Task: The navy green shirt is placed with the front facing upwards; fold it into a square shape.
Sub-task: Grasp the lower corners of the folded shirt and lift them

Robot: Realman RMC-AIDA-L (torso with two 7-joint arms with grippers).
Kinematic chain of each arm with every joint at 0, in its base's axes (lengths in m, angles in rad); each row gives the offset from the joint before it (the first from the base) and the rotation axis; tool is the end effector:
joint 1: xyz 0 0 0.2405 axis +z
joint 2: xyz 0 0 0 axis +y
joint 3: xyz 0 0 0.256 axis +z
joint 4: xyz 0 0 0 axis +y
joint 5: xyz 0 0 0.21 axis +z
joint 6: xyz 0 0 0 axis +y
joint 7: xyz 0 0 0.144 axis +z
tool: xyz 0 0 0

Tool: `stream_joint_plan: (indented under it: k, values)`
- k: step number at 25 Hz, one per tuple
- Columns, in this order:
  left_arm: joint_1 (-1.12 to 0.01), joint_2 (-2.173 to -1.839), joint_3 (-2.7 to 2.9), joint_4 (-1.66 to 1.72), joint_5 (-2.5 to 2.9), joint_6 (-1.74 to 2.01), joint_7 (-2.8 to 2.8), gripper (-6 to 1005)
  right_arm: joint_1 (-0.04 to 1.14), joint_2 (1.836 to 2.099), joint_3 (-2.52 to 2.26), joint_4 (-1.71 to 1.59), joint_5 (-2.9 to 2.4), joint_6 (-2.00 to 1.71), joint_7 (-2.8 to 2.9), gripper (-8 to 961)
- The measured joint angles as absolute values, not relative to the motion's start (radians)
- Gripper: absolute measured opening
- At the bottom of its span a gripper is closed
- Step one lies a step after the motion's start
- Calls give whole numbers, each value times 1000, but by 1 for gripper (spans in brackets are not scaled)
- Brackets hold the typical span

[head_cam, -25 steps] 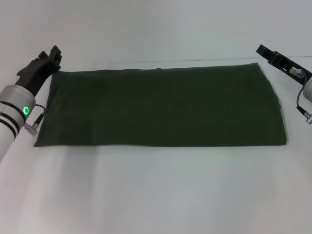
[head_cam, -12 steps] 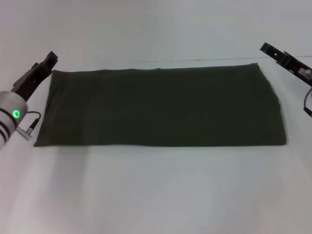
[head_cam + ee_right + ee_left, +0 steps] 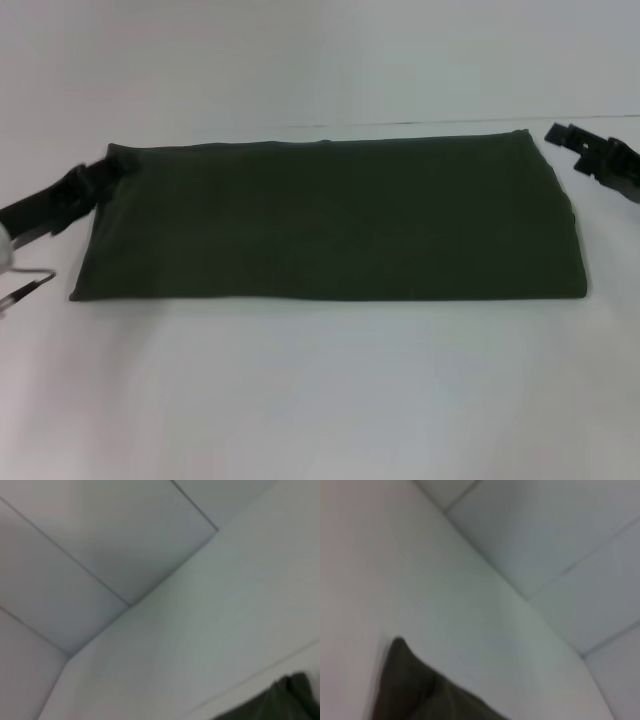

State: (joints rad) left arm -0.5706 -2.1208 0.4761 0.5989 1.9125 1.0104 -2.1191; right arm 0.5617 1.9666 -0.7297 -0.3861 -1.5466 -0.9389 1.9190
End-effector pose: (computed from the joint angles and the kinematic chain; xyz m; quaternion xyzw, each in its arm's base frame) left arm -0.3100 0.3899 0.0229 -0.6371 -0.6180 -0.3605 0.2868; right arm 0.3284 0.3986 0.0436 -0.6510 0.5879 0.3622 0.3152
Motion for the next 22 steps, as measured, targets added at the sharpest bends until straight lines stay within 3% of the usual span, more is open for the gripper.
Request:
stream_joint_plan:
  k: [3, 6, 22]
  values:
    - [-565, -2103, 438, 659, 2074, 1094, -2210, 759, 545, 1923, -804, -390, -1588, -987, 2019, 886]
    - [-571, -2086, 409, 709, 2225, 1145, -2248, 791, 540, 1905, -809, -392, -1673, -1024, 2083, 885]
    - [-600, -2063, 409, 758, 2489, 1176, -2264, 825, 525, 1904, -804, -397, -1750, -1025, 2120, 884]
